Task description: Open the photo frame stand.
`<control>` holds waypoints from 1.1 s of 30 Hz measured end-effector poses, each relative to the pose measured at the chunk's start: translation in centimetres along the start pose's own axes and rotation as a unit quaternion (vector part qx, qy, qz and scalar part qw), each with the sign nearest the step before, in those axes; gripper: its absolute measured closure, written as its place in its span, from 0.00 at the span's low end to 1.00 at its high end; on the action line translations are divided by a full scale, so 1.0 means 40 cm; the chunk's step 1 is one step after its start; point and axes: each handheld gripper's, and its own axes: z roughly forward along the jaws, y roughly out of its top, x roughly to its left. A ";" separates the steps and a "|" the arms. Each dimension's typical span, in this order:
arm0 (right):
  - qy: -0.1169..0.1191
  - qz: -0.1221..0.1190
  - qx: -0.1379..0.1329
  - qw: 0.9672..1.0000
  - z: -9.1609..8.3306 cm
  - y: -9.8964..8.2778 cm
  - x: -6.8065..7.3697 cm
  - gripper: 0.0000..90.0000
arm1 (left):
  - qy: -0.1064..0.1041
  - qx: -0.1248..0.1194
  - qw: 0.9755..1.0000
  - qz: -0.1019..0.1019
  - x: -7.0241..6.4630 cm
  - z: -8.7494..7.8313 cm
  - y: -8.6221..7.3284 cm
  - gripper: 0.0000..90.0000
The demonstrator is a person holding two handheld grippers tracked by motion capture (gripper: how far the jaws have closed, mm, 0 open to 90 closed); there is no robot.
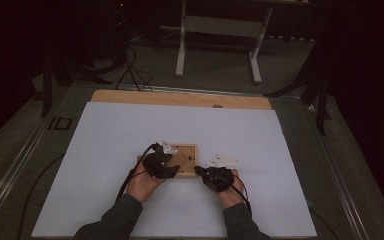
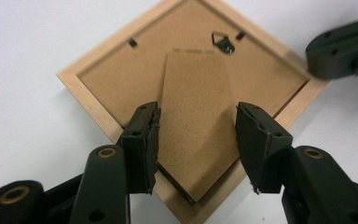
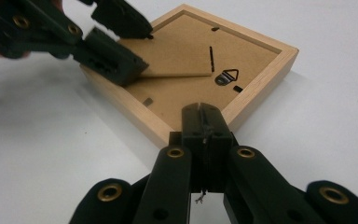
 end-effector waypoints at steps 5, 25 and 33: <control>0.000 0.000 0.000 1.000 0.000 0.000 0.000 0.99 | 0.006 -0.004 1.000 0.002 -0.003 -0.010 0.017 0.57; 0.002 0.001 0.000 1.000 0.000 0.000 0.000 0.99 | -0.027 -0.055 0.998 -0.023 0.025 -0.075 -0.019 0.69; 0.002 0.002 0.000 1.000 0.000 0.000 -0.001 0.99 | -0.049 -0.044 0.997 -0.027 0.031 -0.094 -0.064 0.99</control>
